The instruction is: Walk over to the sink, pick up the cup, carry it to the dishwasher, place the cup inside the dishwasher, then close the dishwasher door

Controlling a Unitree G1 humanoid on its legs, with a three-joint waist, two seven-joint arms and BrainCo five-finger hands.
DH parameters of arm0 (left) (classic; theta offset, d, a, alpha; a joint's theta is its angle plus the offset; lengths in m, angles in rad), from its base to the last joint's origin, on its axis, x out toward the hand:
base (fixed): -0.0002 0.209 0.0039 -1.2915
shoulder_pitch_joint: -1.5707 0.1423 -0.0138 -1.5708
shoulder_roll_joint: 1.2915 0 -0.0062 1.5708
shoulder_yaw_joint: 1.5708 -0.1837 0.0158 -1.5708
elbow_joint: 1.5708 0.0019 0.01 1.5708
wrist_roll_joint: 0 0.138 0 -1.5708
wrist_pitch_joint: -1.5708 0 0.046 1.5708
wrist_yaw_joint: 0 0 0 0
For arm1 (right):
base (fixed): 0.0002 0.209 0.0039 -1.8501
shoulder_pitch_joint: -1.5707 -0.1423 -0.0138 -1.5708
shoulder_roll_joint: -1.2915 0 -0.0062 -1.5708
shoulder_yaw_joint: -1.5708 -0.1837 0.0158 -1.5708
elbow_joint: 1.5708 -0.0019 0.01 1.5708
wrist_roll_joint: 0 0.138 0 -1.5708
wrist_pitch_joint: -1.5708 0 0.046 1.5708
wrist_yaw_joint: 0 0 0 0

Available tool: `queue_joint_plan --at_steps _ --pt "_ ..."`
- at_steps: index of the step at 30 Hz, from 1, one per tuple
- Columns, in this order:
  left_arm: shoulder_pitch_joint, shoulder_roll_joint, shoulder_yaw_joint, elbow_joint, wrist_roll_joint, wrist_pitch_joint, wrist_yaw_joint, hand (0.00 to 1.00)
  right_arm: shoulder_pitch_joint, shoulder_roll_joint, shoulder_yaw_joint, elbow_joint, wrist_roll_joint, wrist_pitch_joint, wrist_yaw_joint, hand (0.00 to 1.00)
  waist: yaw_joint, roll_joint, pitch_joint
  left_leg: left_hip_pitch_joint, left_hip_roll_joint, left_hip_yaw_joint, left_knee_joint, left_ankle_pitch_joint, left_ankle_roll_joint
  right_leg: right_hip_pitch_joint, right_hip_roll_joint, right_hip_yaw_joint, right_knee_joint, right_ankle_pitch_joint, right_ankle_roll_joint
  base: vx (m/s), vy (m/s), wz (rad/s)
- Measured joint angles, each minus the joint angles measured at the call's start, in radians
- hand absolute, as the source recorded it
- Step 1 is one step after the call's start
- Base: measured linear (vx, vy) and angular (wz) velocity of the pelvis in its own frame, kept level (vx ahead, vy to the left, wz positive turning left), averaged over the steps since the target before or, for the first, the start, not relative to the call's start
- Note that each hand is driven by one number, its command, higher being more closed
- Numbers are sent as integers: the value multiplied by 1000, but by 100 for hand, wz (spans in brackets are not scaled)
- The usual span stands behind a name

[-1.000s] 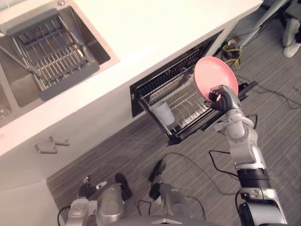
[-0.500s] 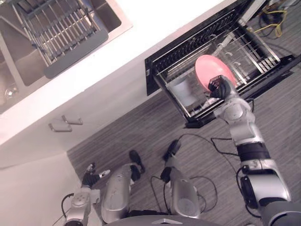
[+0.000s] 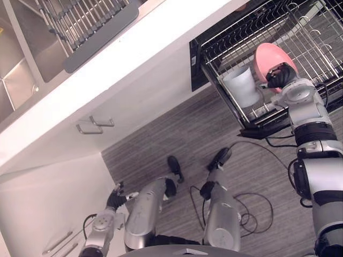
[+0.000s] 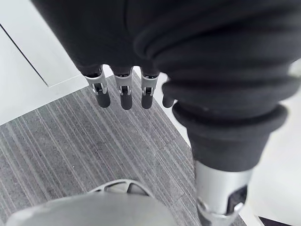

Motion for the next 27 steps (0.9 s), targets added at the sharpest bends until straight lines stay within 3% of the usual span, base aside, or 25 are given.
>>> queue_joint_plan --at_steps 6,10,12,17,20,21,23,25,26,27 --pt "0 -2 -42 -7 -27 0 -15 0 -46 -65 0 25 16 49 -12 0 -8 30 -20 5 -19 0 -30 13 3 -12 -12 2 6 0 -7 45 27 -1" --pt "0 -2 -54 -10 -46 0 -30 0 -46 -67 -3 23 133 48 -12 0 -17 31 -21 26 -20 -2 -34 15 1 2 -11 7 7 0 -8 39 2 -8" --pt "2 -3 -58 -10 -45 0 -35 0 -45 -66 -23 0 212 23 -10 0 -29 31 -21 44 -22 -6 -36 14 1 19 -11 8 7 -2 -6 10 10 -2" --pt "4 -19 -54 4 -44 -8 -35 0 45 -45 -125 -302 313 -93 -20 0 -63 29 -20 93 -24 0 -62 13 -8 54 -8 18 6 -7 -3 25 17 -5" --pt "6 -26 -41 31 -44 -32 -31 0 139 2 -244 -458 351 -155 -92 0 -85 25 -18 131 -21 1 -70 8 -18 87 0 24 7 -16 2 55 9 -6" --pt "7 -29 -34 38 -44 -42 -23 0 179 13 -297 -510 359 -173 -149 0 -96 21 -17 143 -20 1 -73 4 -24 97 4 26 7 -19 6 71 9 -4" --pt "8 -29 -30 55 -44 -48 -9 0 242 15 -389 -561 371 -181 -244 0 -112 14 -20 163 -19 3 -83 0 -27 112 8 29 7 -22 16 83 13 -6" --pt "15 -33 4 79 -45 -53 0 0 329 34 -534 -575 440 -172 -378 0 -131 -13 -33 191 -19 12 -104 -1 -29 124 11 44 7 -22 18 97 20 -17" --pt "21 -33 12 80 -45 -54 4 0 352 42 -568 -571 466 -167 -402 100 -136 -22 -37 198 -19 18 -109 -2 -30 127 13 50 7 -24 20 103 17 -28" --pt "31 -34 24 82 -45 -57 9 0 403 53 -628 -566 523 -155 -442 100 -146 -34 -47 215 -19 30 -122 -4 -32 130 18 61 7 -24 21 108 14 -26"
